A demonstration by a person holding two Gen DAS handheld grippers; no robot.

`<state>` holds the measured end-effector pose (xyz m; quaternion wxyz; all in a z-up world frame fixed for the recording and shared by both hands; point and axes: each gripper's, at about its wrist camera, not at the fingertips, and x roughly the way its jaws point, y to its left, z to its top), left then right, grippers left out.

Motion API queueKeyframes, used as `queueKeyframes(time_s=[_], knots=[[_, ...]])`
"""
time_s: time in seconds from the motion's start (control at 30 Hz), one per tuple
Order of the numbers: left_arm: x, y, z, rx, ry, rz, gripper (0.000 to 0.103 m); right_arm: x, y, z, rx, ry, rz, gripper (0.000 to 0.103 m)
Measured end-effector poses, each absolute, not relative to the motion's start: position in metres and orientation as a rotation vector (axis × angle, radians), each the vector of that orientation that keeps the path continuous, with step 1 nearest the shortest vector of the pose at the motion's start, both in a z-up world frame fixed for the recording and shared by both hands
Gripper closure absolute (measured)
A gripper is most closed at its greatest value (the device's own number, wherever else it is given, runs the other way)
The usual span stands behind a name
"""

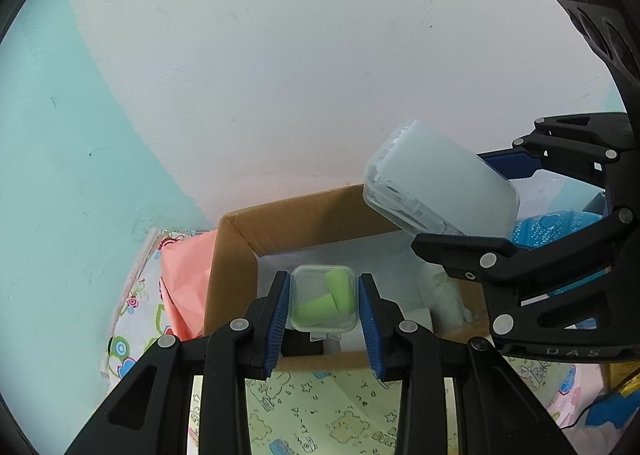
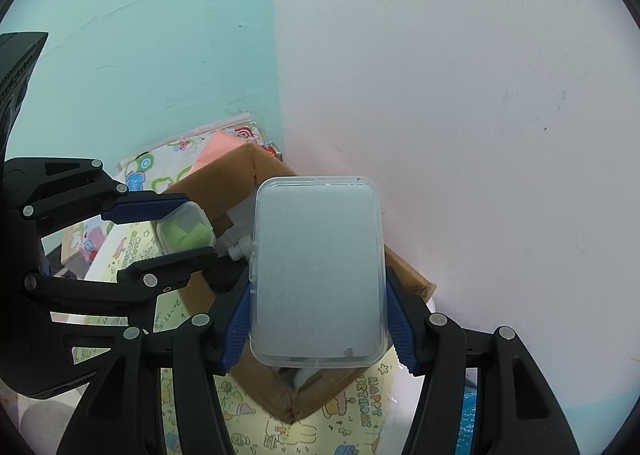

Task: Organize objects
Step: 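Lower both objects into the box and open both tools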

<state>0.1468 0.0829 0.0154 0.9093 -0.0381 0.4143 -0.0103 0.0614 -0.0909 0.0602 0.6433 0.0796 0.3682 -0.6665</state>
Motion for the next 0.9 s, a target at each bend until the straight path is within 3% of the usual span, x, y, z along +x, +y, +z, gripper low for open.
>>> queueKeyframes(time_s=[0.2, 0.37, 0.4, 0.43, 0.47, 0.5, 0.57, 0.63, 0.9], knots=[[0.156, 0.085, 0.011, -0.092, 0.837, -0.060, 0.067, 0.058, -0.100, 0.058, 0.178, 0.843, -1.525, 0.040], [0.159, 0.089, 0.001, -0.104, 0.863, -0.030, 0.039, 0.059, -0.105, 0.056, 0.178, 0.861, -1.526, 0.039], [0.158, 0.090, -0.001, -0.111, 0.866, -0.030, 0.038, 0.058, -0.105, 0.056, 0.182, 0.861, -1.532, 0.035], [0.156, 0.091, -0.001, -0.116, 0.871, -0.034, 0.033, 0.058, -0.105, 0.057, 0.176, 0.858, -1.541, 0.022], [0.154, 0.091, -0.002, -0.127, 0.877, -0.050, 0.021, 0.059, -0.103, 0.059, 0.116, 0.840, -1.500, 0.018], [0.151, 0.091, -0.002, -0.131, 0.870, -0.059, 0.017, 0.062, -0.104, 0.060, 0.106, 0.830, -1.499, 0.010], [0.145, 0.087, 0.002, -0.117, 0.848, -0.078, 0.011, 0.069, -0.104, 0.060, 0.083, 0.833, -1.474, 0.008], [0.143, 0.085, 0.003, -0.095, 0.848, -0.072, 0.006, 0.070, -0.101, 0.060, 0.059, 0.858, -1.473, 0.004], [0.121, 0.078, 0.013, -0.084, 0.860, -0.040, 0.006, 0.075, -0.086, 0.061, 0.057, 0.869, -1.491, 0.002]])
